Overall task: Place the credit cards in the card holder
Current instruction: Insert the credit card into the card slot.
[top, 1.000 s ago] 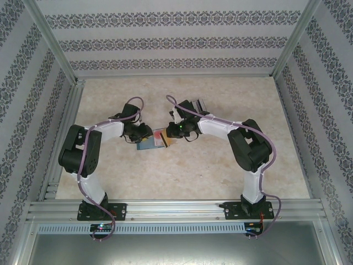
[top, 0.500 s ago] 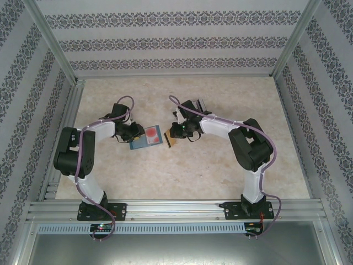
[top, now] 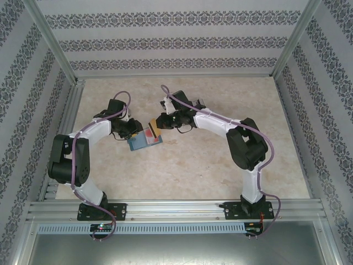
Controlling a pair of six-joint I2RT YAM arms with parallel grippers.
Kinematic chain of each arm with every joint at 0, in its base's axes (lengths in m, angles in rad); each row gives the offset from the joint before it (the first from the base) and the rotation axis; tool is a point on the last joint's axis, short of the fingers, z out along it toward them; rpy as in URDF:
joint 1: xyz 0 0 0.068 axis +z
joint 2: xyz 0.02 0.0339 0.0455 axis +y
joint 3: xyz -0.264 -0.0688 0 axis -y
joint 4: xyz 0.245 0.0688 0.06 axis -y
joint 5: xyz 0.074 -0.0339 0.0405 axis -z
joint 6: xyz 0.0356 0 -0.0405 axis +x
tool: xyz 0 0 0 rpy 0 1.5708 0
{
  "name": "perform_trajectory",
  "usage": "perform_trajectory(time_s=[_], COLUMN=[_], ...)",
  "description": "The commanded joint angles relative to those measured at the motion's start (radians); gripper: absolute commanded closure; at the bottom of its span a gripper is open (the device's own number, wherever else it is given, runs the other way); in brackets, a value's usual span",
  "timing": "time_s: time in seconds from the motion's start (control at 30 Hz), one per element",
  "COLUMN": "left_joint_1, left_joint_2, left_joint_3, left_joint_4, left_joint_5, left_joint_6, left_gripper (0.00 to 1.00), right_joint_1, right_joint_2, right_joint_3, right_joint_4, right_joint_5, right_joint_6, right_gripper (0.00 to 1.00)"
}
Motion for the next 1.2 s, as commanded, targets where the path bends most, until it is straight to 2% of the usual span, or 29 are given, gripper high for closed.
perform_trajectory(time_s=[0.0, 0.33, 0.57, 1.17], left_joint_1=[0.019, 0.040, 0.042, 0.046], left_joint_2=[0.015, 0.042, 0.069, 0.050], left_joint_3=[-0.039, -0.104, -0.126, -0.145], left_joint_4=[-0.003, 0.021, 0.047, 0.037], left_joint_5=[-0.020, -0.095, -0.081, -0.088], left_joint_6=[0.026, 0.050, 0.054, 0.058], left_gripper=[0.70, 0.74, 0.78, 0.81], right_joint_1=[0.009, 0.018, 0.023, 0.017], right_joint_2=[0.055, 0.177, 0.217, 0.236], right_joint_3=[0.050, 0.137, 0.155, 0.129], right_joint_4=[0.025, 0.026, 0.029, 0.054], right_joint_5=[-0.073, -0.170, -0.181, -0.114], right_joint_6=[0.008, 0.026, 0.040, 0.106], right_gripper=[0.89, 0.89, 0.89, 0.89])
